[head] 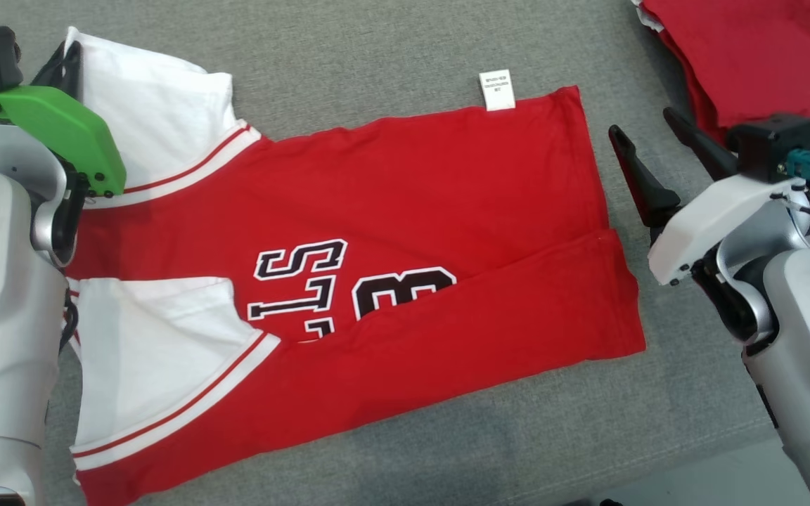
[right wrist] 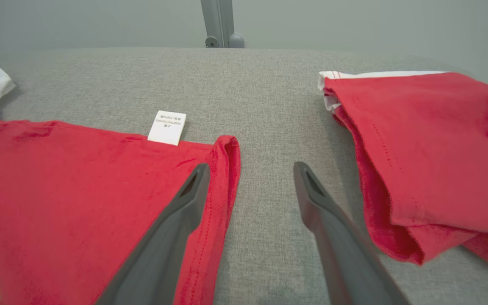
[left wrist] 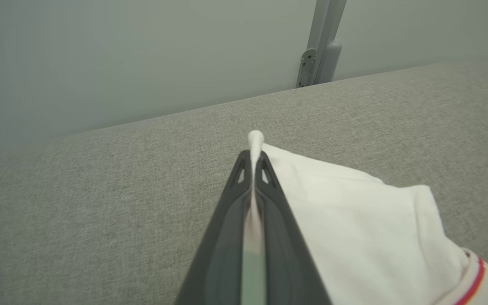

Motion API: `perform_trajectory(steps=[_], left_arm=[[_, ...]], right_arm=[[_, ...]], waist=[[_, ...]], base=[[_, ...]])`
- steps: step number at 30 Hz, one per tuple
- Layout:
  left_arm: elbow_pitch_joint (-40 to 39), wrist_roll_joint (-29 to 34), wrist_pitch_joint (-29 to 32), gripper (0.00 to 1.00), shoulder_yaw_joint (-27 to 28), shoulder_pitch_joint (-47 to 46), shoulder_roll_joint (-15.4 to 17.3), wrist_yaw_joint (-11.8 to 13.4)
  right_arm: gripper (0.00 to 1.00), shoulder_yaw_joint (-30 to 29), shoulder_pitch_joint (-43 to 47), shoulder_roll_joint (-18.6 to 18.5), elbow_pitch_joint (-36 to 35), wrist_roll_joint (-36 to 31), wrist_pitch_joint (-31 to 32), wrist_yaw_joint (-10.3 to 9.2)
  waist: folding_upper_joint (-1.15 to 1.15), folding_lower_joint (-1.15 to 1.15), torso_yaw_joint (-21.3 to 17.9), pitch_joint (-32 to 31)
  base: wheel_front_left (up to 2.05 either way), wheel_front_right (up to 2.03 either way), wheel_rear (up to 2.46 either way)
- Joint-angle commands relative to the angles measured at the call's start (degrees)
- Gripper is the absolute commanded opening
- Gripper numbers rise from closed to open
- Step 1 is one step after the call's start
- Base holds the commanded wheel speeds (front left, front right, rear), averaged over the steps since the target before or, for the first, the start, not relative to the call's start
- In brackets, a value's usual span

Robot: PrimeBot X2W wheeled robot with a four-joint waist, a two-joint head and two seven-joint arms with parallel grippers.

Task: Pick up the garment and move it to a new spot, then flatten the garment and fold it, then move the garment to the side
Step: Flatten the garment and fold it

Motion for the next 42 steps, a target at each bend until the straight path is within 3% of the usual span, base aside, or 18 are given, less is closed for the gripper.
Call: perform_trajectory(steps=[1, 10, 20, 23, 24, 26, 27, 28, 36, 42], left_arm=[[-0.80, -0.89, -0.63, 0.00, -0.19, 1.27, -0.35, -0.39], [-6.33, -2.28, -1.85, 0.00, -1.17, 3.46, -2.27, -0.84], [-8.67, -3.41, -1.86, 0.00, -1.50, 4.73, -2.64, -0.44], [-9.07, -3.74, -1.96, 0.00, -1.15, 4.99, -2.28, -0.17], [-9.19, -3.95, -1.95, 0.00, -1.07, 5.05, -2.20, -0.06], [-9.47, -4.25, -1.92, 0.00, -0.95, 5.25, -2.00, 0.04], [-9.57, -4.34, -1.94, 0.00, -0.90, 5.38, -1.93, 0.03], [-9.72, -4.36, -1.96, 0.00, -0.90, 5.52, -1.85, 0.09], [-12.57, -5.74, -4.90, 0.00, 0.21, 9.12, -1.46, 0.20], [-18.67, -8.45, -9.44, 0.00, 2.76, 17.81, -1.59, 0.92]], right_arm=[[1.00, 0.80, -1.59, -0.81, 1.24, 0.52, 1.02, 0.00], [1.00, 8.77, -12.34, -4.57, 13.53, 3.34, 5.00, -0.01], [0.98, 15.63, -17.89, -7.55, 22.16, 7.35, 6.26, -0.01], [0.72, 16.78, -18.57, -7.73, 23.64, 8.63, 6.18, -0.01], [0.53, 17.26, -18.84, -7.66, 24.13, 9.10, 6.13, -0.01], [0.32, 18.06, -19.52, -7.65, 25.04, 9.89, 5.80, -0.03], [0.06, 18.40, -19.76, -7.64, 25.47, 10.17, 5.47, -0.03], [0.00, 18.70, -20.05, -7.63, 25.77, 10.40, 5.06, -0.03], [0.00, 21.85, -19.45, -8.69, 25.42, 12.17, -0.72, -0.03], [0.00, 22.91, -14.25, -10.93, 22.22, 14.74, -6.82, -0.03]], waist=[[0.00, 0.00, 2.54, -1.41], [0.00, 0.00, 7.38, -0.27], [0.00, 0.00, 9.00, 0.09], [0.00, 0.00, 8.81, 0.08], [0.00, 0.00, 8.76, 0.11], [0.00, 0.00, 8.71, 0.18], [0.00, 0.00, 8.68, 0.19], [0.00, 0.00, 8.64, 0.18], [0.00, 0.00, 8.17, -1.94], [0.00, 0.00, 8.19, -5.44]], base=[[0.00, 0.00, 0.00], [0.00, 0.00, 0.00], [0.00, 0.00, 0.00], [0.00, 0.00, 0.00], [0.00, 0.00, 0.00], [0.00, 0.00, 0.00], [0.00, 0.00, 0.00], [0.00, 0.00, 0.00], [0.00, 0.00, 0.00], [0.00, 0.00, 0.00]])
